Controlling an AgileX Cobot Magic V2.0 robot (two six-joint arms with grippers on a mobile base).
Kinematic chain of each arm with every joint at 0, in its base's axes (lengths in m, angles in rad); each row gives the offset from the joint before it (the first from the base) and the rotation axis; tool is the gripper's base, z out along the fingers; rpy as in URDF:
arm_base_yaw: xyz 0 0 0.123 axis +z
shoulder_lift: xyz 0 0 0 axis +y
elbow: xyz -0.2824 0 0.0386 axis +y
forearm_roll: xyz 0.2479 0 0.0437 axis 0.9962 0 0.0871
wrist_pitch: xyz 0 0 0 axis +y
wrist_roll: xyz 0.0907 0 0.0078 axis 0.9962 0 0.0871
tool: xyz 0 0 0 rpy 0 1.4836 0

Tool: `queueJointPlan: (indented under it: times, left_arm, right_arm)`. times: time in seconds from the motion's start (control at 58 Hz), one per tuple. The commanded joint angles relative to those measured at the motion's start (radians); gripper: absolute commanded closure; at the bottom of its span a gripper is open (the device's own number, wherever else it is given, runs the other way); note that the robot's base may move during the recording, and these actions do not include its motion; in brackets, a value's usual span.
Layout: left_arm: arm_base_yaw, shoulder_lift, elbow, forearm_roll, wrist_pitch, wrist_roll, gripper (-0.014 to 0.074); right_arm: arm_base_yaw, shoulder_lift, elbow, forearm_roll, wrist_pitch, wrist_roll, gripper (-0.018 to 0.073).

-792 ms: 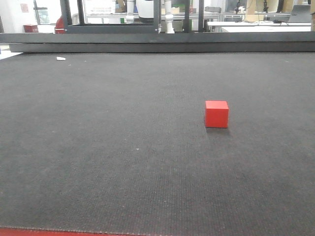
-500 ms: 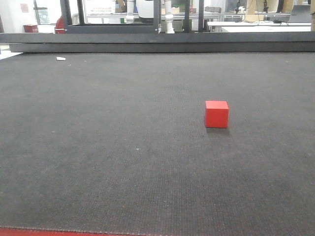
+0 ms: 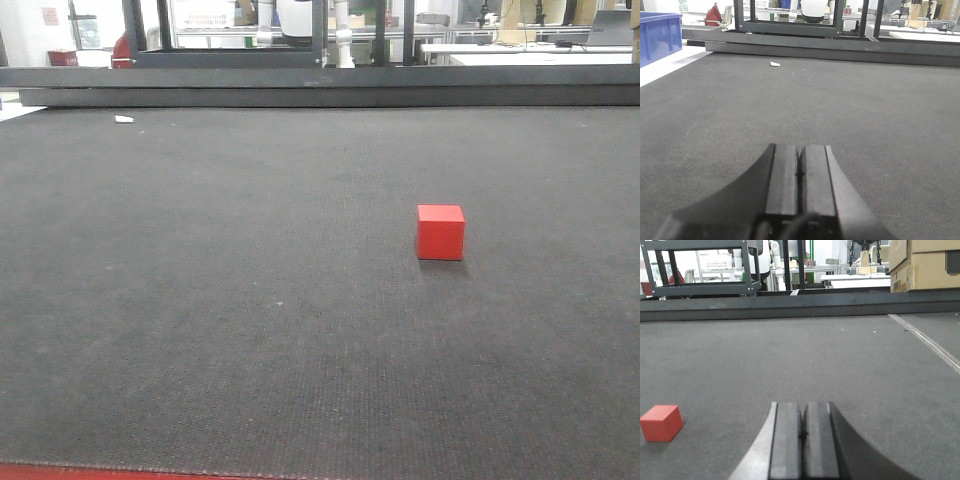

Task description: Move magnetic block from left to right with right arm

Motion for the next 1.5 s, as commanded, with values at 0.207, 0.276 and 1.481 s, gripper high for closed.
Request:
queueJointPlan:
  times: [0.207,0.276,1.481]
  left_arm:
    - [0.002,-0.013,0.007,-0.005,-0.084,-0.006,0.0722]
    - [0.002,-0.013,0.007,-0.005,-0.084,-0.006,0.0722]
    - [0.002,-0.013,0.007,-0.005,-0.084,-0.006,0.0722]
  right_arm:
    - [-0.007,-0.004,-0.151,0.002,0.000,-0.007,0.0502]
    - [-0.007,0.036,-0.233,0.001,0.093,-0.007,0.0501]
    - [0.472,1.433,-1.371,-0.136,0.837,0.450,-0.0044]
